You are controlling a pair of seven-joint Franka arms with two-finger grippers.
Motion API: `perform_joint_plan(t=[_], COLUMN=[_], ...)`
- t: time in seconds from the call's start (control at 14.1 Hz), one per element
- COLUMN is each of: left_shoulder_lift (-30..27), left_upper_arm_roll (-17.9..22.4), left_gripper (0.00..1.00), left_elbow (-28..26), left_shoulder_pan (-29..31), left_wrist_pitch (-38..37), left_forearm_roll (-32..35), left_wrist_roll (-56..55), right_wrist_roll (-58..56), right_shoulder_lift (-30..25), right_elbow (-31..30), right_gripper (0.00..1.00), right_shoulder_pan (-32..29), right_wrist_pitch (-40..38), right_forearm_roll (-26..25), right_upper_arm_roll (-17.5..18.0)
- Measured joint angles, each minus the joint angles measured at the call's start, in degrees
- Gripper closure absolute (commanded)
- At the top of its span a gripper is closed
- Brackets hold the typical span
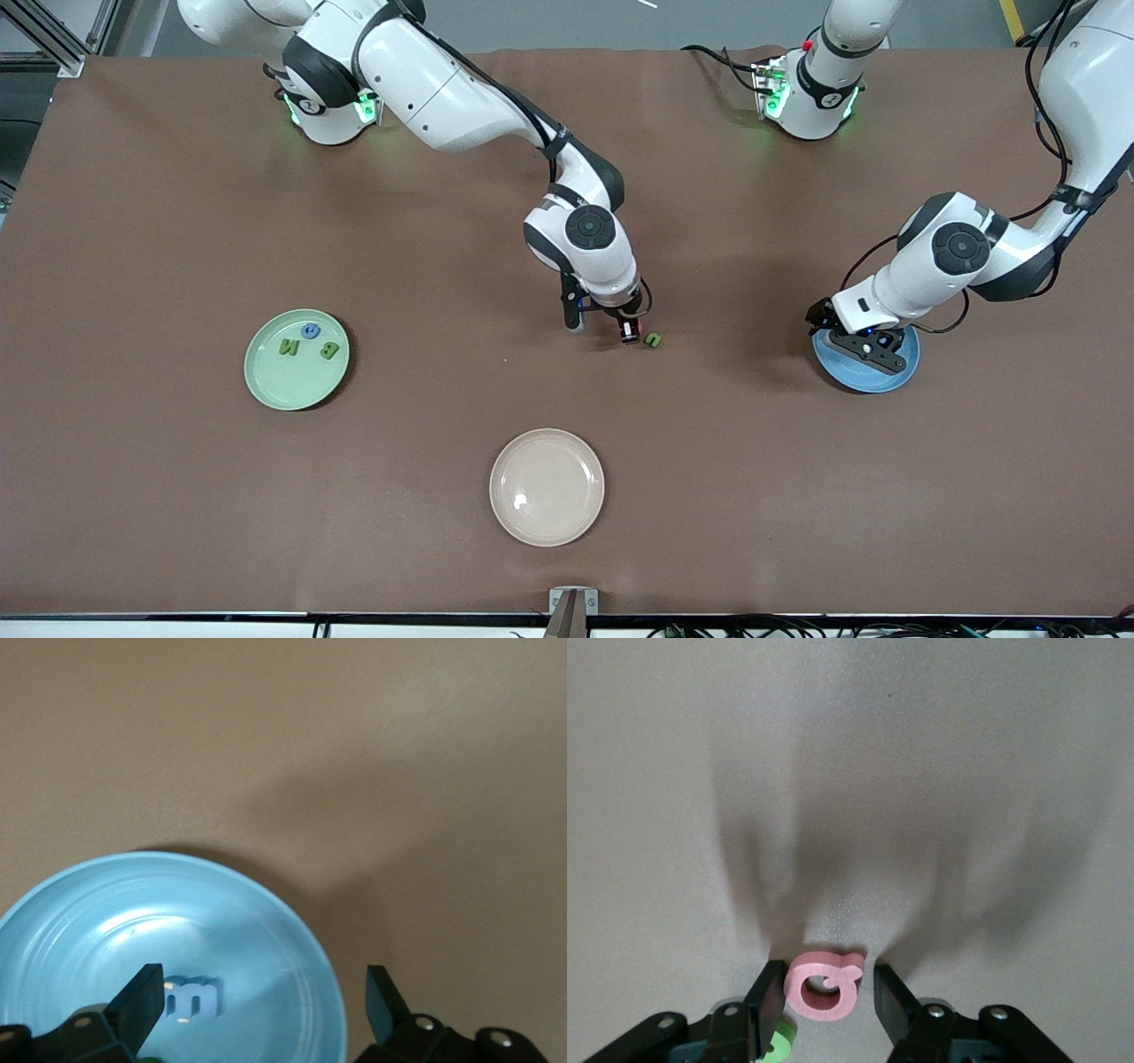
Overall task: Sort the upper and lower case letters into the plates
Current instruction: 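Drop the m in the blue plate while the right gripper lifts the Q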
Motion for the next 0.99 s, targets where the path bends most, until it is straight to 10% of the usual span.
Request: perform_joint_plan(t=[0.71, 0.99], left_shoulder_lift=[0.0, 0.0], left_upper_arm_roll=[-1.8, 1.9], left_gripper=[0.0, 0.0], left_elbow=[8.5, 12.2], left_shoulder_pan=[-14.6, -23.1], left_wrist_pitch=[-8.9, -9.5], left_forearm_roll=[-6.1, -7.4], left_wrist_roll=[-14.6, -20.6], right_wrist_roll=[-8.8, -23.3], right_shoulder_lift=[-2.3, -12.1], right_elbow=[1.7, -9.0], right_gripper=[1.0, 1.0], right_shoulder_pan=[-3.0, -7.4], right_wrist_pitch=[-8.6, -10.8], right_forearm_roll=[-0.4, -0.4], right_upper_arm_roll=[-1.5, -1.6])
